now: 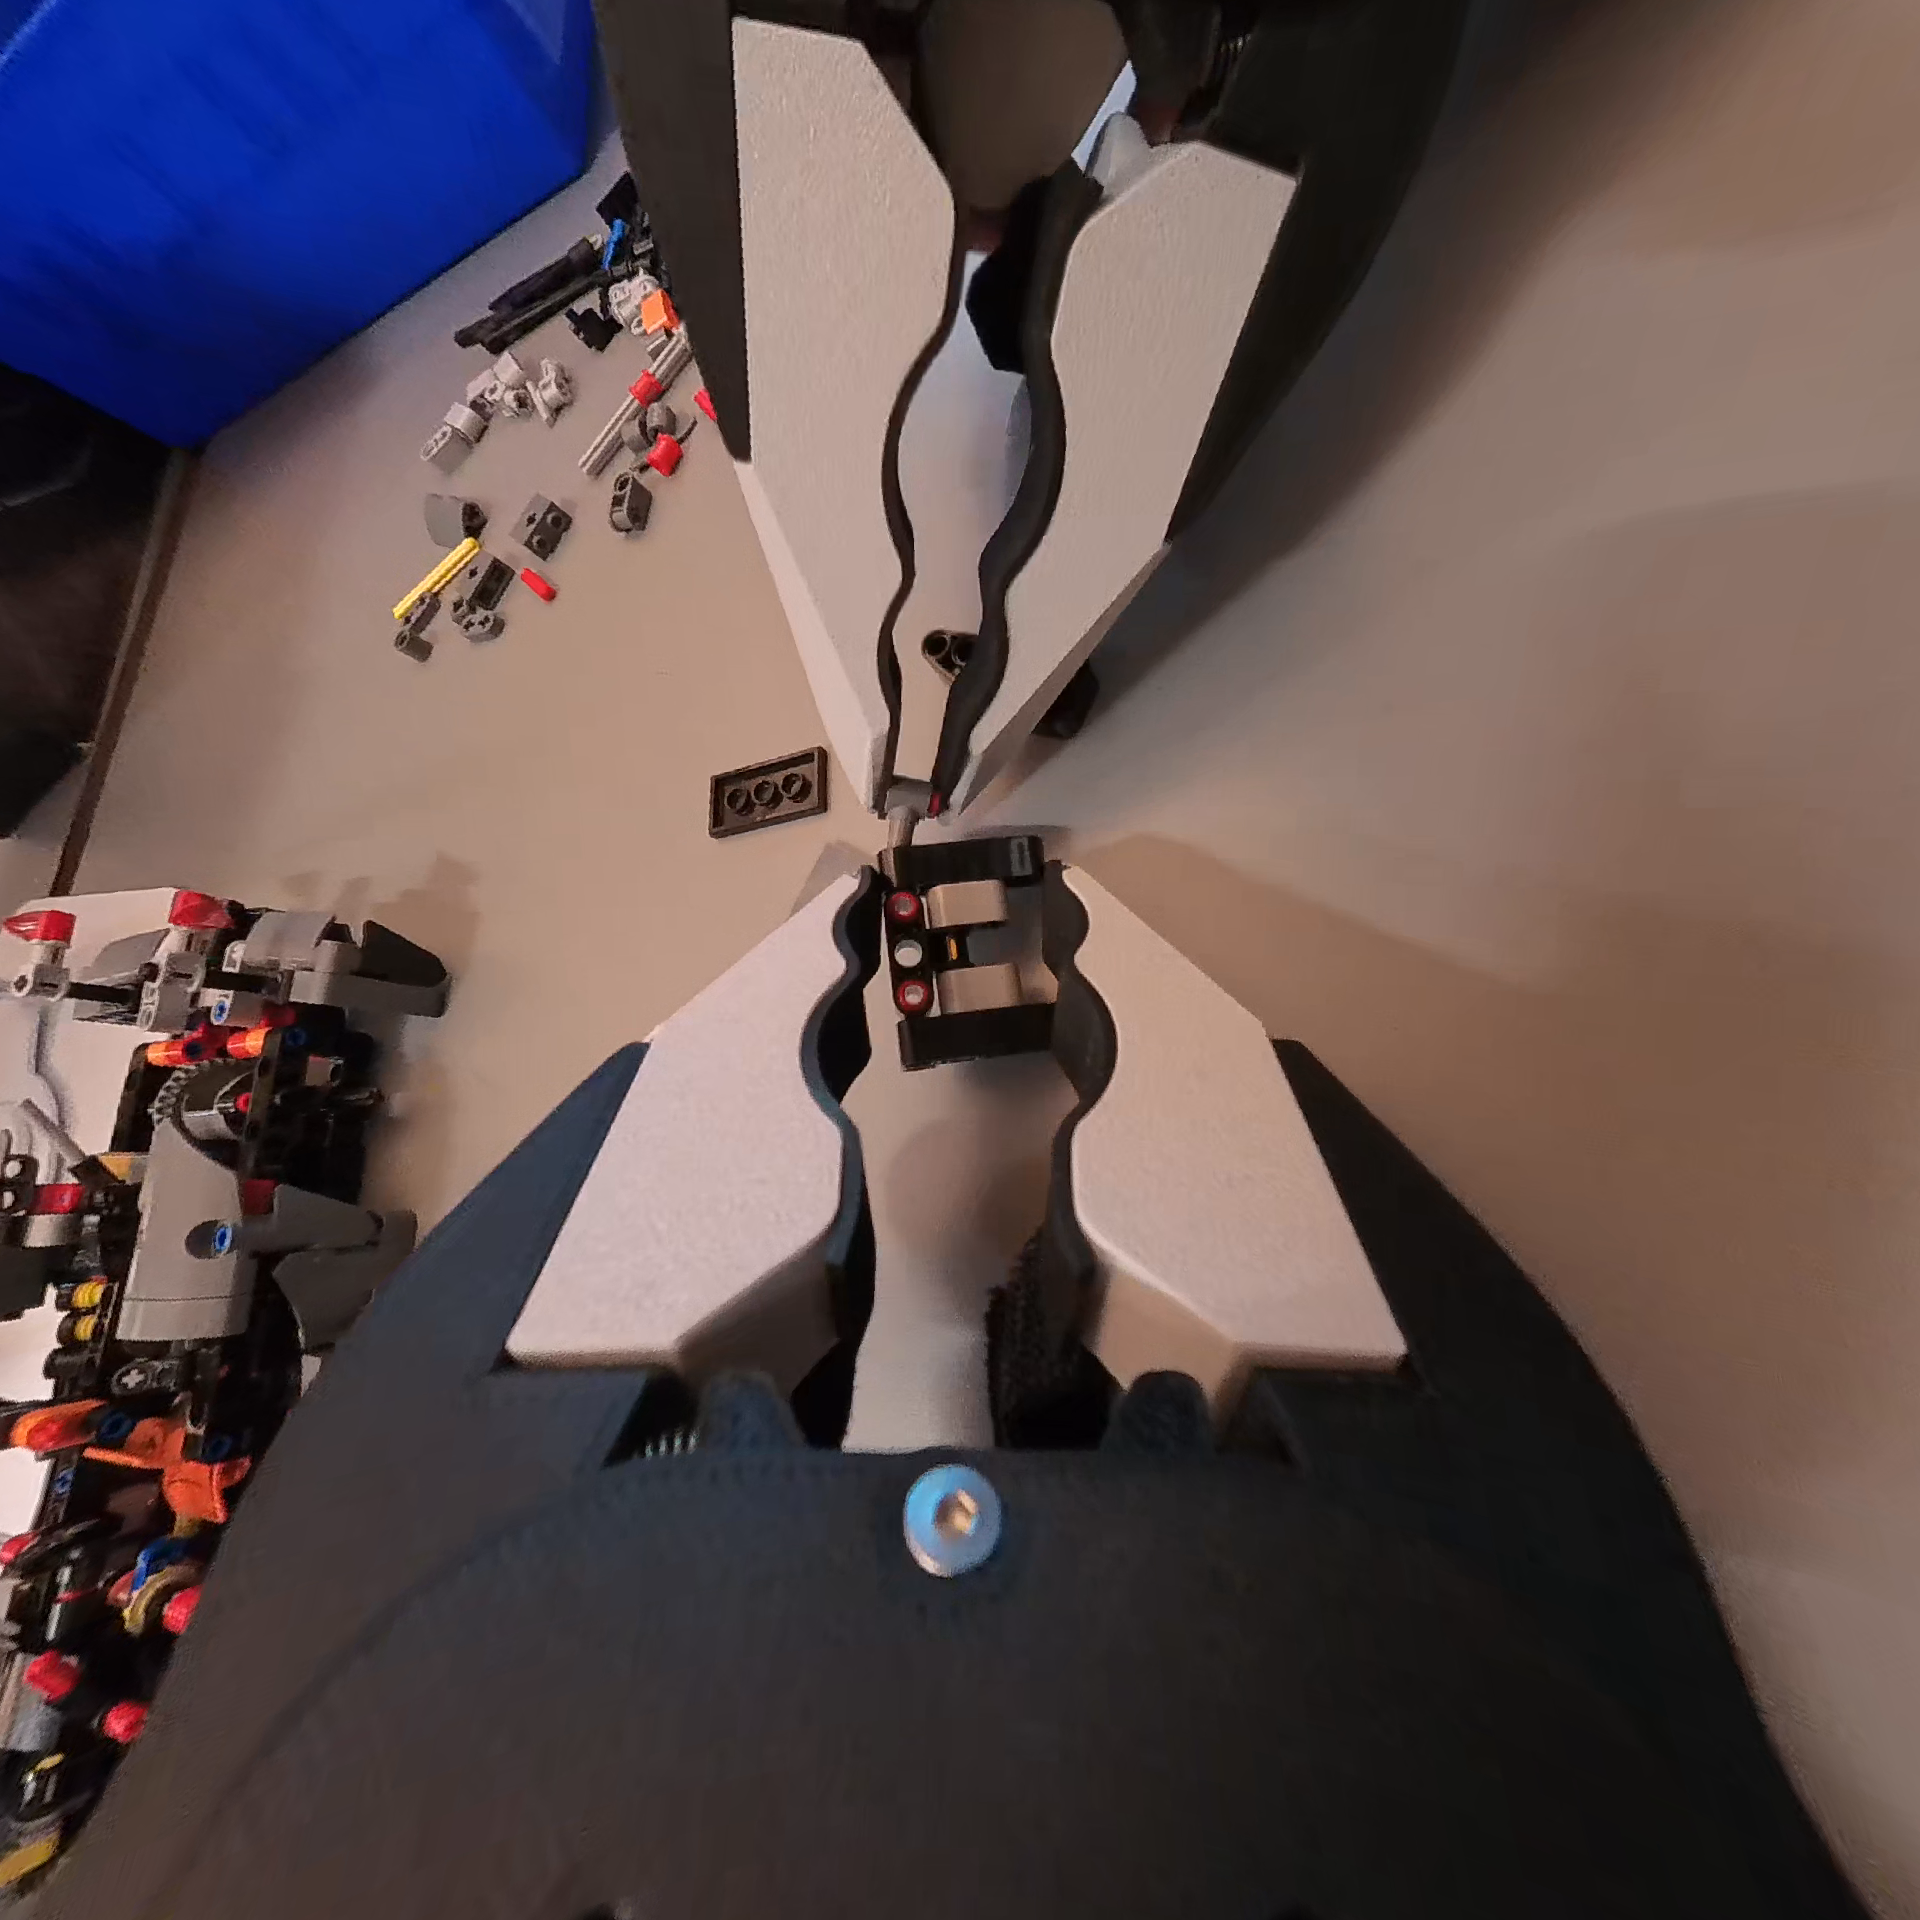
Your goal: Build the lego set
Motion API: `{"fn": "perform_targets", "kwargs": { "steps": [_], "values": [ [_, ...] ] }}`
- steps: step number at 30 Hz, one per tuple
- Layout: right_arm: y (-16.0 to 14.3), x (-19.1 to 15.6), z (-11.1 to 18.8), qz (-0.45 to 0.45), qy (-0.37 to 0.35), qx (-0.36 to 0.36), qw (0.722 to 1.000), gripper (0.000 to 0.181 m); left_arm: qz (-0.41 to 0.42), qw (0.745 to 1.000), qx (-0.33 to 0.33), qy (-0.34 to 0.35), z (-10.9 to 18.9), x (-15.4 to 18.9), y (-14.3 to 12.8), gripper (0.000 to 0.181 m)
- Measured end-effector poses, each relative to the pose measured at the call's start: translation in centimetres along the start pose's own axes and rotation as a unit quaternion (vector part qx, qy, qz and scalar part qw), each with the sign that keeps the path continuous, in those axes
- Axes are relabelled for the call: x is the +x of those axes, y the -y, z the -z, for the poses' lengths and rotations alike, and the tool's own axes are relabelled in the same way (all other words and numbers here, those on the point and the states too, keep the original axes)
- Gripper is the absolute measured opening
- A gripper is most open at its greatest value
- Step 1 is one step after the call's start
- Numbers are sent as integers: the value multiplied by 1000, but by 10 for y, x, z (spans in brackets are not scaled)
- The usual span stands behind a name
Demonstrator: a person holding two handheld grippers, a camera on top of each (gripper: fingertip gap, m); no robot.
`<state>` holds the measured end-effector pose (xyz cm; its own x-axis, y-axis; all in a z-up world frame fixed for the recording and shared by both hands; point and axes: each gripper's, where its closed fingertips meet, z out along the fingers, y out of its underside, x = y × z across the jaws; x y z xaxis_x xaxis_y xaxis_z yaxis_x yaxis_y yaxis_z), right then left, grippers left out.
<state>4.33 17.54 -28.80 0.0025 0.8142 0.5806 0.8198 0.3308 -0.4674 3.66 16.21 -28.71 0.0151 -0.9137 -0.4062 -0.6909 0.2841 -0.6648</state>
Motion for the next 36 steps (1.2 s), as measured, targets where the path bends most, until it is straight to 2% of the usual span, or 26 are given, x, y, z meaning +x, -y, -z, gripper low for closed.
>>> {"fn": "perform_targets", "kwargs": {
  "steps": [36],
  "values": [
    [0,-5,-1,-13,23,13,1000,7,12,1000,10,-18,-2,3,-3,29]
  ]
}}
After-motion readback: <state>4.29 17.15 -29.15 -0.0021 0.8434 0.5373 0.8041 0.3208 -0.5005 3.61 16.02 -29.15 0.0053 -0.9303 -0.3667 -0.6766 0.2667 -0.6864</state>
